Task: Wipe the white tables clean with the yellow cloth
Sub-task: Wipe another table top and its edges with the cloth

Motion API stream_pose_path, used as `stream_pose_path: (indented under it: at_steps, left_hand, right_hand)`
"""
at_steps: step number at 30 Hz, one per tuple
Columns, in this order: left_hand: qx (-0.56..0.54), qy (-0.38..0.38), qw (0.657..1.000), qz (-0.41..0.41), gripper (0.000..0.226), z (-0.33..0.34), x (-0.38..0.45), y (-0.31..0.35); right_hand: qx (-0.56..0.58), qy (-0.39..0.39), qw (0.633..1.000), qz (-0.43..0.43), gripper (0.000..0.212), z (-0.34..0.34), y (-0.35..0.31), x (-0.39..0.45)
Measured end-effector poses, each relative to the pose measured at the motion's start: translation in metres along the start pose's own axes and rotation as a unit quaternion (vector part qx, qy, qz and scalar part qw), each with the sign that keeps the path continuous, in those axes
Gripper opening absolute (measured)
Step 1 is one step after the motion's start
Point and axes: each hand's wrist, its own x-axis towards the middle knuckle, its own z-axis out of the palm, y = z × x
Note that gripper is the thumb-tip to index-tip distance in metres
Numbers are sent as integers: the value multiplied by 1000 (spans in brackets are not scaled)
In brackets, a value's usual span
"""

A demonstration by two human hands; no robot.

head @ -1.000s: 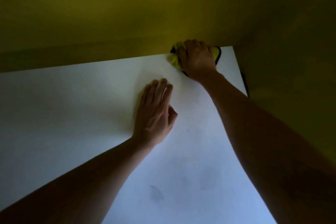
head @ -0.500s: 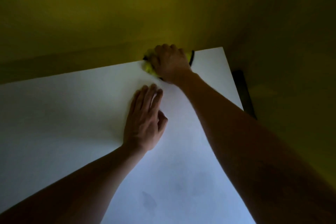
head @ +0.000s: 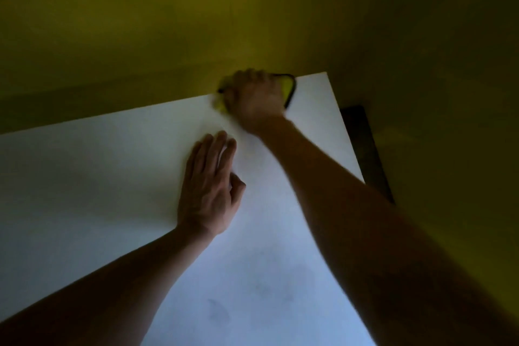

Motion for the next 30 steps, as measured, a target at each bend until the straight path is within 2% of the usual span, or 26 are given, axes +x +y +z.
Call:
stream_pose_path:
  at_steps: [2, 5, 10, 14, 15, 16, 19, 21, 26, 30]
  left_hand:
    - [1, -7, 1000, 4, 67, 1, -1, -4]
    - [-5, 13, 1000, 15, 64, 3, 1, -8]
    - [-4, 15, 1000, 9, 63, 3, 1, -1]
    - [1, 7, 1000, 2, 65, 3, 2, 0]
    - [2, 6, 1000, 0, 65, 2, 2, 1]
    - [3, 8, 1000, -1, 65, 2, 2, 1]
    - [-2, 10, 1000, -2, 65, 2, 2, 1]
    - [-5, 10, 1000, -3, 65, 1, 2, 2]
    - [-7, 3, 1000, -11, 65, -2, 2, 5]
    - [-18, -6, 1000, -22, 66, -5, 2, 5]
  right_hand:
    - [25, -20, 998, -48, 41, 6, -30, 2]
    - [4, -8, 999, -47, 43, 1, -2, 3]
    - [-22, 52, 990, 127, 44, -19, 111, -8]
    - [7, 77, 970, 231, 48, -18, 98, -2]
    - [6, 73, 970, 232, 48, -17, 89, 0]
    - [7, 69, 976, 207, 48, -16, 80, 0]
    - [23, 54, 997, 47, 44, -9, 57, -8]
    - [37, 60, 998, 5, 42, -8, 56, -11]
    - [60, 133, 980, 139, 43, -14, 99, -27]
    - [140, 129, 959, 210, 50, -19, 108, -55]
